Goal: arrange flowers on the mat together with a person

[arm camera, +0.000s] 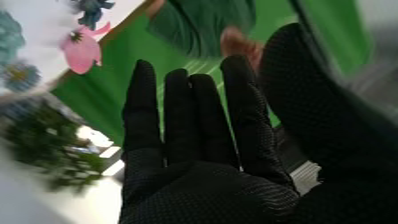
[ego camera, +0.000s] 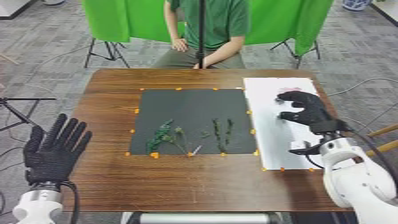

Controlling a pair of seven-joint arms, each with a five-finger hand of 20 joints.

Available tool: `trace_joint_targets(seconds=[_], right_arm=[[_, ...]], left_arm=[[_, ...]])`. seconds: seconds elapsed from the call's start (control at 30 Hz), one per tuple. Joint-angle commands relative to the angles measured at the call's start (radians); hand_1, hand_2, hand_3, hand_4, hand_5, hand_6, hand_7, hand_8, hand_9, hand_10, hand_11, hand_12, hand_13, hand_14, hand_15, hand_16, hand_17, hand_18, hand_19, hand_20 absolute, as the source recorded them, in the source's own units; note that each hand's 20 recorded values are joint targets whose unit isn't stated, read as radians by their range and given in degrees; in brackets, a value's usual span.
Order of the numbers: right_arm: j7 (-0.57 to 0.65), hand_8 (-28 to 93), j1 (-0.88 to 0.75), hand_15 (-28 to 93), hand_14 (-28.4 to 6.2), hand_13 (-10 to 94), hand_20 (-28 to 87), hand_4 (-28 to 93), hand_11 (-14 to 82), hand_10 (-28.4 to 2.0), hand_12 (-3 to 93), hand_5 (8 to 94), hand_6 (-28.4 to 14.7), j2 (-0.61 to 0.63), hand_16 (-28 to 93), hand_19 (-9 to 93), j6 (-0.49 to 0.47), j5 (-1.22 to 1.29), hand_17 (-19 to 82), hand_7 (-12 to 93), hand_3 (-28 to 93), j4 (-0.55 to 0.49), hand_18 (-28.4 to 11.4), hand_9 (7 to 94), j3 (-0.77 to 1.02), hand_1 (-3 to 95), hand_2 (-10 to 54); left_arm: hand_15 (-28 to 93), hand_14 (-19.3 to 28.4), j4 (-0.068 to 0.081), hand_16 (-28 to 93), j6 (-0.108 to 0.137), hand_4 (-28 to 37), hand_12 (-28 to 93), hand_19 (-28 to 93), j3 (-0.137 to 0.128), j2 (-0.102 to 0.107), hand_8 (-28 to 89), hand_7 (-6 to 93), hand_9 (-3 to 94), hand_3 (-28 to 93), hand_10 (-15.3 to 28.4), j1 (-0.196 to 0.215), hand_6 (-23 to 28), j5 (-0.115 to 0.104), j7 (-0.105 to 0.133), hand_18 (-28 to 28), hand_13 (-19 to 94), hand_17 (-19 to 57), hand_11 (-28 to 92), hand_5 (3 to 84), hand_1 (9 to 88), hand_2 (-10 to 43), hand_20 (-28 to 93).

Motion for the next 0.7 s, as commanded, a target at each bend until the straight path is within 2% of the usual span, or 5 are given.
trace_joint_targets(seconds=[0.03,0.27,0.43,0.53,0.7], right_arm=[[0.082,-15,0.124,14,-5.0,40,35,-28,5.9,-8.8,11.5,49.0,0.9,0.062,12,32,-0.083,-0.303,26,21,78,0.076,-8.5,45.8,-0.098,50.5,-9.5],[0.178,-15,0.211,15,-4.0,44,35,-28,6.7,-7.2,12.6,51.3,2.4,0.080,13,35,-0.103,-0.428,28,22,58,0.147,-8.6,49.0,-0.218,61.0,-9.5],[0.169,-15,0.236,17,-3.7,48,37,-28,7.1,-7.0,13.2,52.3,2.8,0.080,15,38,-0.137,-0.430,29,22,61,0.180,-8.9,50.5,-0.258,60.7,-9.5],[0.164,-15,0.245,19,-3.2,55,42,-28,8.5,-6.3,14.9,54.7,3.5,0.074,18,48,-0.137,-0.437,30,22,55,0.191,-8.9,55.9,-0.276,64.0,-9.5],[0.162,-14,0.253,18,-0.8,65,45,-28,14.4,-6.1,18.6,60.4,5.6,0.070,41,60,-0.094,-0.425,30,25,38,0.202,-10.5,64.1,-0.305,73.6,-9.5]], left_arm=[[23,11.6,-0.003,-8,0.011,-28.3,4,23,0.003,-0.003,-9,5.8,37.0,66,12.1,0.012,5.7,-0.008,-0.004,11.0,28,-2.5,13,41.5,24.9,15.7,11],[23,11.9,0.004,-8,0.019,-28.3,4,23,0.003,-0.005,-9,5.8,36.9,66,12.2,0.008,5.8,-0.007,-0.017,11.0,28,-2.5,13,41.5,24.9,15.8,11],[23,12.1,0.004,-8,0.019,-28.3,5,23,0.003,-0.004,-9,5.8,37.0,66,12.2,0.006,5.8,-0.012,-0.016,11.0,28,-2.5,13,41.6,24.9,15.8,11],[24,12.3,0.006,-8,0.021,-28.3,5,24,0.004,-0.006,-9,6.0,37.0,66,12.3,0.006,5.8,-0.016,-0.018,11.0,28,-2.5,13,41.5,24.9,15.8,11],[24,12.6,0.007,-8,0.028,-28.3,5,24,0.011,-0.007,-9,6.1,37.0,66,12.5,0.006,5.8,-0.024,-0.018,11.1,28,-2.6,13,41.5,24.9,15.9,11]])
